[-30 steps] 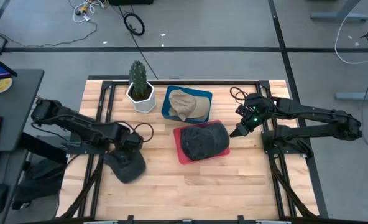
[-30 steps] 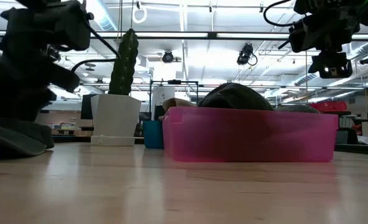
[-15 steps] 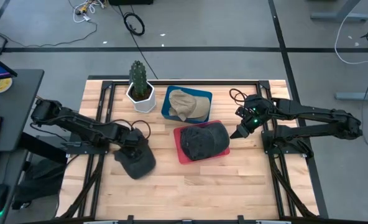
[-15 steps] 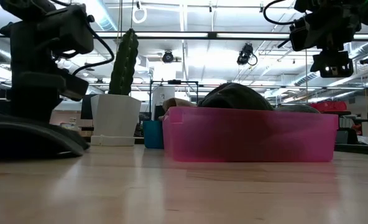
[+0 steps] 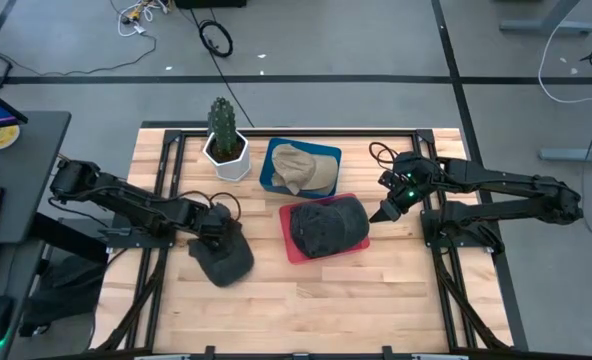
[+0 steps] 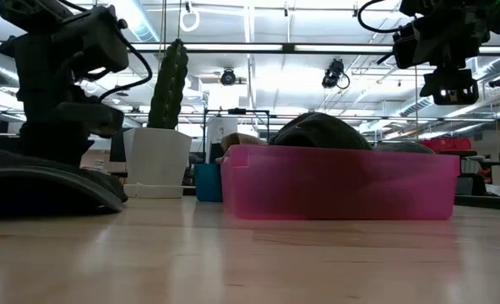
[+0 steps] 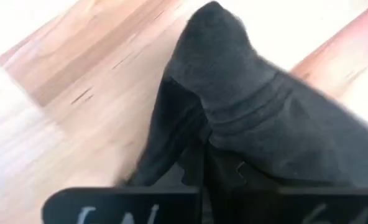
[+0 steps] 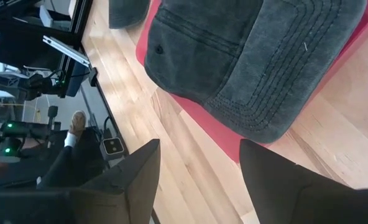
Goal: Pick & Place hat
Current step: Put the black cap into the red bin
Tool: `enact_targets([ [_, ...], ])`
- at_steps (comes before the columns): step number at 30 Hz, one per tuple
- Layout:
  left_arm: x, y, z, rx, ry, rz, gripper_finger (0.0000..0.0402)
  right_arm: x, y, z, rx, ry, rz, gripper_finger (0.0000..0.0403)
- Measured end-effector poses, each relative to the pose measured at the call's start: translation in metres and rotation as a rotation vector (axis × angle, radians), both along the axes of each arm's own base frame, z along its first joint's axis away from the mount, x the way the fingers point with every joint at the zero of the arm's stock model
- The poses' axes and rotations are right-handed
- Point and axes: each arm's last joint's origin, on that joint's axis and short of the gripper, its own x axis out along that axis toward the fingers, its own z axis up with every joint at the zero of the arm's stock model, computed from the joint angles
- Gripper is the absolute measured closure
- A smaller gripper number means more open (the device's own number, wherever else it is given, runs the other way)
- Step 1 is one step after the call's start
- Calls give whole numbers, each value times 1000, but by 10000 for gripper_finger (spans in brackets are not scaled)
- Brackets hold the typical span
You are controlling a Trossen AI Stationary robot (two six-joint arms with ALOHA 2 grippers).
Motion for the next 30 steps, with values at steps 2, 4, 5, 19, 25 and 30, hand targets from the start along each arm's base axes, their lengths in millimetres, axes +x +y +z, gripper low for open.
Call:
enact_targets([
  [2, 6, -1, 6, -4, -41, 17, 397, 0, 0, 0, 0, -1, 0, 181],
  [4, 14, -2, 16, 4, -86, 29, 398, 0, 0, 0, -1, -4, 0, 181],
  [5, 18, -3, 22, 10, -105, 31, 398, 0, 0, 0, -1, -5, 0, 181],
  [19, 56, -9, 119, 166, -328, 70, 400, 4, -1, 4, -5, -57, 9, 181],
  [25, 60, -14, 161, 245, -415, 104, 401, 4, 0, 4, 6, -67, 19, 181],
  [30, 60, -18, 194, 296, -502, 132, 401, 7, 0, 8, 23, -121, 37, 181],
])
